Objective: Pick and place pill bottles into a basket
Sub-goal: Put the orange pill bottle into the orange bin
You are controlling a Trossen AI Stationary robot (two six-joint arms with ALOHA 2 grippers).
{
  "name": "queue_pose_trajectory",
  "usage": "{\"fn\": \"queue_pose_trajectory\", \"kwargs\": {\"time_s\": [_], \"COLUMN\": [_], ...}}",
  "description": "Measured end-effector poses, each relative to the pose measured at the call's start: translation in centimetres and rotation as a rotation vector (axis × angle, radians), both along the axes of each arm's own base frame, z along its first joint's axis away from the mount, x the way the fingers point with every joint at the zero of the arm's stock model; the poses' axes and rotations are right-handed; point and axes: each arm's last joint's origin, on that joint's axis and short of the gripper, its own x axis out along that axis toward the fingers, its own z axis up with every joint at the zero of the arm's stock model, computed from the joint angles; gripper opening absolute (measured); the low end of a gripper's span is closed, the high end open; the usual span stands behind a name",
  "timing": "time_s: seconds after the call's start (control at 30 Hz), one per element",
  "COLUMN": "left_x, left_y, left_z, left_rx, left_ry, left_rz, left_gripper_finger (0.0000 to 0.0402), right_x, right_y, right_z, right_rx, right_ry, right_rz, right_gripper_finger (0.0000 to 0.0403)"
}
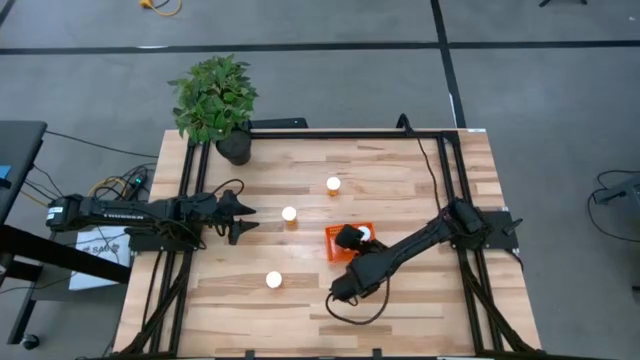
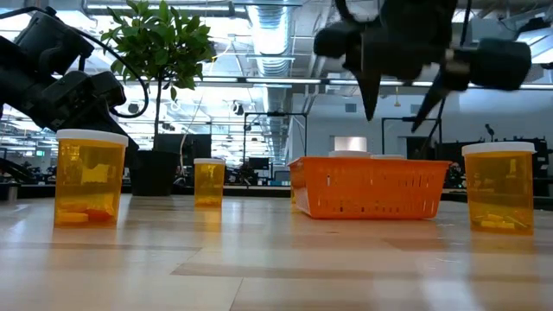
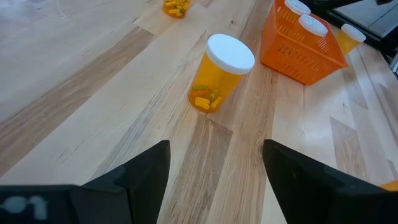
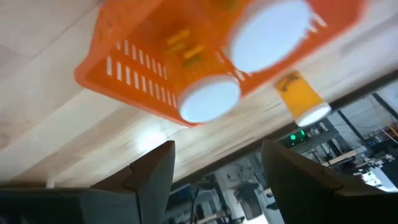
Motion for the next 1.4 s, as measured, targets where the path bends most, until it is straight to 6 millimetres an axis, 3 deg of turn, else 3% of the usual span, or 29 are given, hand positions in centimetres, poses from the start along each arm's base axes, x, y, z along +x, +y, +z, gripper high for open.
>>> {"fn": "queue_pose_trajectory", "kwargs": {"time_s": [0.17,0.3,0.57,0.73,0.87,1.03,1.2,1.4], "left_x": [0.0,0.0,0.0,0.0,0.0,0.0,0.0,0.0], "left_y": [0.0,0.0,0.0,0.0,0.0,0.0,0.0,0.0], "left_z": [0.0,0.0,0.0,0.0,0.0,0.0,0.0,0.0], "left_rx": [0.0,0.0,0.0,0.0,0.0,0.0,0.0,0.0], "left_ry": [0.0,0.0,0.0,0.0,0.0,0.0,0.0,0.0], "left_rz": [0.0,0.0,0.0,0.0,0.0,0.0,0.0,0.0], "left_gripper_finger": [0.0245,0.0245,0.0245,0.0245,0.0245,0.0245,0.0245,0.0245], "right_x": [-0.9,-2.1,-5.5,-9.2,-13.1,-16.4,-16.7,-15.0], "right_y": [0.3,-0.5,-5.8,-9.0,-10.2,-9.9,-8.1,-6.1], "right_z": [3.0,6.7,14.1,16.8,16.9,14.9,11.5,8.8], "right_rx": [0.043,0.11,0.428,0.588,0.667,0.857,0.958,0.877], "right_ry": [-0.082,-0.24,-0.574,-0.659,-0.736,-0.81,-0.811,-0.713], "right_rz": [0.018,-0.066,-0.596,-0.81,-0.888,-0.976,-0.943,-0.913], "right_gripper_finger": [0.0235,0.0235,0.0235,0.0235,0.0235,0.0235,0.0235,0.0238]}}
